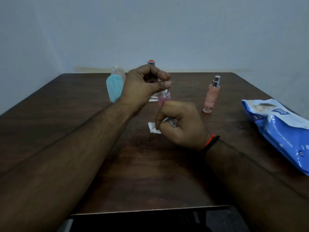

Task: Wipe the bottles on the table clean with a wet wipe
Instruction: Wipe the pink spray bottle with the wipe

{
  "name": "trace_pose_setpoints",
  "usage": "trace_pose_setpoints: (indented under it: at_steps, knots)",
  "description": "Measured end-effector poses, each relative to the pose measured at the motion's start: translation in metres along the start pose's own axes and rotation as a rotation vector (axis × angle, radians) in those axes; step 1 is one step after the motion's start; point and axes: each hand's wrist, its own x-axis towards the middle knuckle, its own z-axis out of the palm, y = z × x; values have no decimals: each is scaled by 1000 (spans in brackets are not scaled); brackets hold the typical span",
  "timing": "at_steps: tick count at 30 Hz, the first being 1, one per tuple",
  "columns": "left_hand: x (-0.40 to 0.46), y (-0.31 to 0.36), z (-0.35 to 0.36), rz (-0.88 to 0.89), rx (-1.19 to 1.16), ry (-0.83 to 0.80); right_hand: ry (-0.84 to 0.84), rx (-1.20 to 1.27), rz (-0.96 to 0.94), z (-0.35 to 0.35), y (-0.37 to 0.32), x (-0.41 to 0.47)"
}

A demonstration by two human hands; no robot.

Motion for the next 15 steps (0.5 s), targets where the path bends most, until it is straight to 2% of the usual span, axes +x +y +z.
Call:
trace_pose_setpoints:
  at_steps: [4, 8, 15]
  knots:
    - [28, -9, 27, 19, 79, -50, 52, -12, -23, -6, 1, -1]
    - [55, -25, 52, -8, 101, -75, -40, -61, -22, -6, 5, -2]
    - [96, -56, 76, -72, 126, -24, -177, -161, -14, -2, 13, -3]
